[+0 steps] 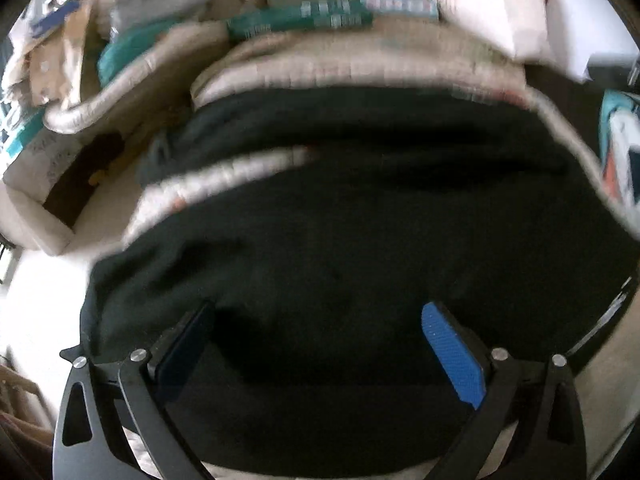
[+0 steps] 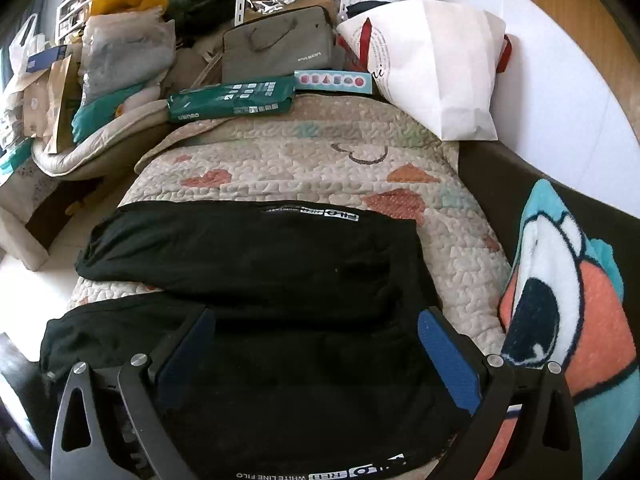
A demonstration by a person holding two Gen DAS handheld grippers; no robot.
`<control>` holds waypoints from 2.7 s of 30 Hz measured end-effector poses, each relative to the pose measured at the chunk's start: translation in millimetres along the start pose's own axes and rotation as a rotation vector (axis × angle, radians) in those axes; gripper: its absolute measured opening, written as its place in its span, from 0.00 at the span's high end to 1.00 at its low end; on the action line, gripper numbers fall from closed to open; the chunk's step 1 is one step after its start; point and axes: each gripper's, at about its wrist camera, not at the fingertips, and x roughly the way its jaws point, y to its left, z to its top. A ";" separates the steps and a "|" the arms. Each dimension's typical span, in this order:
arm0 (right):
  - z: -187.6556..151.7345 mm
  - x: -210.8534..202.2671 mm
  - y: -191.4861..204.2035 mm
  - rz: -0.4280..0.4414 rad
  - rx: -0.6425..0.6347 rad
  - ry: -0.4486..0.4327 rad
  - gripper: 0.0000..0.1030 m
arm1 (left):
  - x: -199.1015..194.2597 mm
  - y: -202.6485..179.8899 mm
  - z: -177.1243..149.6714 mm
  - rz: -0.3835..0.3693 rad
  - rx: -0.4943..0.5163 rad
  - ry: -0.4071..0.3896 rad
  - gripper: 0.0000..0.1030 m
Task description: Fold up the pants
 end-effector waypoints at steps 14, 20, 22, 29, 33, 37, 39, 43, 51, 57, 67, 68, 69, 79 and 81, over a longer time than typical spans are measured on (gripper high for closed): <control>1.9 -10.9 -13.5 0.002 0.056 -0.024 0.00 | -2.4 4.1 -5.5 -0.012 -0.015 -0.025 0.00; 3.0 -14.6 -23.1 0.018 0.104 -0.030 0.00 | -2.4 3.5 -5.5 -0.012 -0.015 -0.025 0.00; 3.1 -13.5 -26.7 0.023 0.125 -0.021 0.00 | -2.5 3.7 -5.7 -0.011 -0.015 -0.025 0.00; 1.9 -16.8 -38.7 0.037 0.192 -0.003 0.00 | -2.4 3.4 -5.7 -0.012 -0.015 -0.025 0.00; -0.1 -15.7 -41.4 0.036 0.204 0.013 0.00 | -2.5 3.6 -6.1 -0.013 -0.016 -0.025 0.00; -0.6 -19.4 -42.4 0.024 0.211 0.008 0.00 | -2.5 3.5 -6.1 -0.012 -0.016 -0.025 0.00; -0.3 -23.7 -43.4 0.025 0.209 -0.006 0.00 | -2.4 3.2 -6.1 -0.012 -0.016 -0.026 0.00; 0.0 -30.4 -46.3 0.003 0.200 -0.029 0.00 | -2.8 3.8 -6.2 -0.012 -0.016 -0.026 0.00; -6.0 -25.7 -53.0 -0.001 0.238 -0.007 0.00 | -2.6 3.2 -6.0 -0.012 -0.016 -0.026 0.00; -9.0 -25.3 -52.5 0.003 0.233 -0.008 0.00 | -2.5 2.9 -5.8 -0.012 -0.016 -0.026 0.00; -14.6 -3.0 -50.1 0.088 0.293 0.084 0.00 | -3.1 3.7 -5.2 -0.010 -0.015 -0.026 0.00; -14.5 -3.4 -49.2 0.090 0.295 0.081 0.00 | -3.1 3.7 -5.2 -0.011 -0.016 -0.025 0.00; -14.2 -4.3 -48.7 0.088 0.291 0.076 0.00 | -3.1 3.3 -5.2 -0.012 -0.017 -0.022 0.00; -14.5 -6.9 -47.9 0.058 0.279 0.060 0.00 | -13.8 7.8 -11.8 -0.091 0.034 0.030 0.00; -14.3 -8.1 -47.7 0.048 0.273 0.053 0.00 | -15.6 7.2 -14.7 -0.095 0.036 0.026 0.00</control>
